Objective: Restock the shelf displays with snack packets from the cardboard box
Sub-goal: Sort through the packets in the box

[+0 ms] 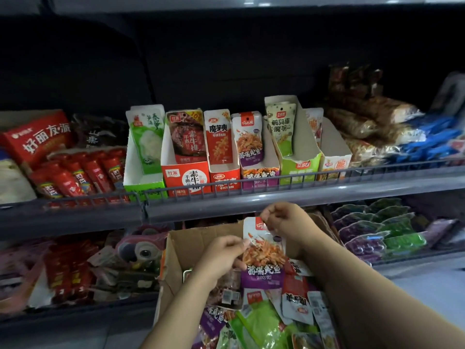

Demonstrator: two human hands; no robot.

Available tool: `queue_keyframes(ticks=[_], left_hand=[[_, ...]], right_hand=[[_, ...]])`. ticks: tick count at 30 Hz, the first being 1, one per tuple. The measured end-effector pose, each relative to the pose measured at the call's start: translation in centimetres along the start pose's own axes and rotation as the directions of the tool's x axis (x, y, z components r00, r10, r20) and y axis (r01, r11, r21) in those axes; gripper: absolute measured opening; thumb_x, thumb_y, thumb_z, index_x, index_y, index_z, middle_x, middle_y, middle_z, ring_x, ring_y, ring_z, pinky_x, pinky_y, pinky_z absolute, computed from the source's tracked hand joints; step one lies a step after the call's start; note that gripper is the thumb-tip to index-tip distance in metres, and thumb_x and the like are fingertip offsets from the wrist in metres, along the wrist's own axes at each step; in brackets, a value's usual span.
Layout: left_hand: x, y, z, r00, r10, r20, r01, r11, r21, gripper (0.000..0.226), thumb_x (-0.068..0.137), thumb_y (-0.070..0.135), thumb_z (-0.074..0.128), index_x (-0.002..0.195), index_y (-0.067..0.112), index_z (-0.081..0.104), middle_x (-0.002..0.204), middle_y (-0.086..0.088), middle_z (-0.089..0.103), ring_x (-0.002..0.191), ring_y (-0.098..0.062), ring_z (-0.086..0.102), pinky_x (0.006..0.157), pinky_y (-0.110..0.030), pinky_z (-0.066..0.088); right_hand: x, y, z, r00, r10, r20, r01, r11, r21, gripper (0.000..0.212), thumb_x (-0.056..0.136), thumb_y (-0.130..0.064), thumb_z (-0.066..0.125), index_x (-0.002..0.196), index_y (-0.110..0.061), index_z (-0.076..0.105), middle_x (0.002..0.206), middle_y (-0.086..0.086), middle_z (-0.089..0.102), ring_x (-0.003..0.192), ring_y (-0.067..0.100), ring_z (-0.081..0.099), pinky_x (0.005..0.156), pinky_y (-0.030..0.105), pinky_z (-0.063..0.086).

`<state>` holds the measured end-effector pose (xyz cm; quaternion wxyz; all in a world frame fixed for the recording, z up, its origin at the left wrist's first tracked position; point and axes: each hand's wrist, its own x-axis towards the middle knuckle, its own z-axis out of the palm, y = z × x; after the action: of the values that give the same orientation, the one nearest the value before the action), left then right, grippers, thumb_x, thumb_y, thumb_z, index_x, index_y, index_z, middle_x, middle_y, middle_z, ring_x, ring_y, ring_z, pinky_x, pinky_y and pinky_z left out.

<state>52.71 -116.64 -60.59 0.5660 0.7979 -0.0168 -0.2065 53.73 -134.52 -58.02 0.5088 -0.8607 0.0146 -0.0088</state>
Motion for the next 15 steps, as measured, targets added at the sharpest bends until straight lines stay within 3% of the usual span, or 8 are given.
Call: queue_keyframes(ticks=[3, 6, 8, 11, 15], left_hand=[[0.1, 0.9, -0.8, 0.992, 0.084, -0.099, -0.088, 0.995, -0.036, 0.016, 0.094, 0.033, 0.055, 0.089, 0.023, 0.067, 0.059, 0.001, 0.057, 0.05, -0.004, 0.052, 0.059, -0.022, 0.036], [0.3, 1.6, -1.6, 0.966, 0.138, -0.218, -0.159, 0.984, -0.084, 0.022, 0.094, 0.033, 0.054, 0.08, 0.022, 0.066, 0.051, 0.004, 0.049, 0.049, -0.006, 0.046, 0.058, -0.023, 0.035], [0.5, 1.8, -2.1, 0.942, 0.174, -0.287, -0.205, 0.975, -0.082, 0.025, 0.094, 0.033, 0.053, 0.079, 0.018, 0.065, 0.049, 0.006, 0.047, 0.049, -0.007, 0.045, 0.056, -0.02, 0.037], [0.8, 2.2, -2.6, 0.887, 0.256, -0.385, -0.285, 0.958, -0.018, 0.021, 0.092, 0.031, 0.057, 0.079, 0.018, 0.066, 0.051, 0.012, 0.051, 0.051, -0.002, 0.048, 0.049, -0.007, 0.035], [1.4, 3.0, -3.2, 0.775, 0.416, -0.476, -0.424, 0.9, 0.096, 0.017, 0.091, 0.03, 0.059, 0.08, 0.018, 0.066, 0.059, 0.013, 0.059, 0.056, 0.0, 0.055, 0.05, -0.006, 0.039]], right_hand=[[0.5, -1.3, -0.7, 0.997, 0.076, -0.015, -0.072, 0.976, 0.205, 0.006, 0.091, -0.009, 0.06, 0.09, -0.006, 0.066, 0.075, 0.006, 0.064, 0.063, 0.011, 0.057, 0.055, 0.015, 0.046], [1.1, -2.0, -1.2, 0.985, 0.148, 0.086, -0.166, 0.951, 0.26, 0.015, 0.089, -0.015, 0.064, 0.091, -0.001, 0.067, 0.083, 0.022, 0.066, 0.072, 0.024, 0.059, 0.07, 0.031, 0.049], [1.2, -2.7, -1.0, 0.979, 0.159, 0.13, -0.192, 0.933, 0.304, 0.008, 0.088, -0.009, 0.064, 0.082, -0.005, 0.066, 0.076, 0.017, 0.063, 0.064, 0.02, 0.057, 0.063, 0.027, 0.05], [1.5, -3.9, -0.8, 0.992, 0.104, 0.072, -0.115, 0.977, 0.178, 0.014, 0.086, -0.009, 0.066, 0.075, -0.002, 0.06, 0.067, 0.014, 0.057, 0.054, 0.018, 0.054, 0.051, 0.025, 0.048], [2.2, -6.0, -1.1, 1.0, 0.004, -0.024, -0.003, 0.999, 0.043, 0.02, 0.086, -0.014, 0.067, 0.082, 0.004, 0.059, 0.071, 0.014, 0.067, 0.058, 0.013, 0.063, 0.058, 0.024, 0.052]])
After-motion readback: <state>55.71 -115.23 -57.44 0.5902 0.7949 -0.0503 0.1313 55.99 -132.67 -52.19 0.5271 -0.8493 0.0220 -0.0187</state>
